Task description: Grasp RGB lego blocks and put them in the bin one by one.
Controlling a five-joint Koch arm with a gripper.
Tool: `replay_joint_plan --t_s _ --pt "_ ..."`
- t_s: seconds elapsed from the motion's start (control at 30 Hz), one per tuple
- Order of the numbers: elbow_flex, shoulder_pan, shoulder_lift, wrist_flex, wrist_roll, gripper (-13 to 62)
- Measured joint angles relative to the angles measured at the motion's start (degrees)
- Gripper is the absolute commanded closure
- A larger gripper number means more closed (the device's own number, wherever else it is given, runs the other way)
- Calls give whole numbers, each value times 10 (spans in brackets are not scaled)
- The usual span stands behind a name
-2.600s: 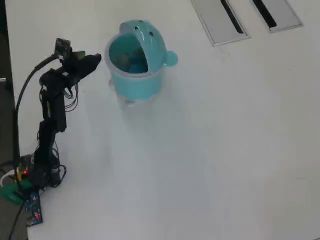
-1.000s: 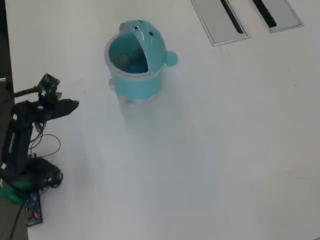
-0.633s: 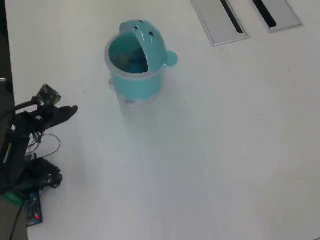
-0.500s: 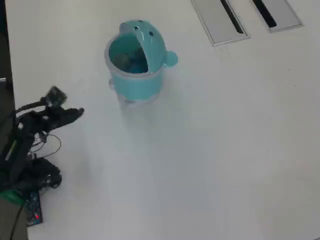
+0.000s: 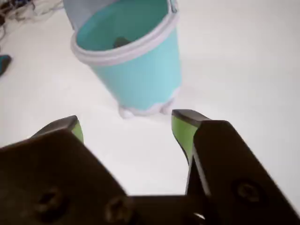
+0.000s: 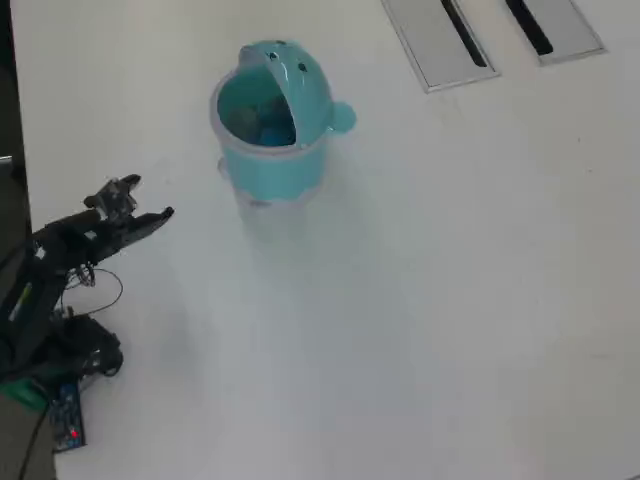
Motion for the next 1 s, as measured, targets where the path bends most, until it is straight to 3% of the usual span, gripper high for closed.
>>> replay_joint_plan --t_s 0.53,1.0 --pt "19 7 0 -127 296 132" --pt "64 58 0 -139 462 129"
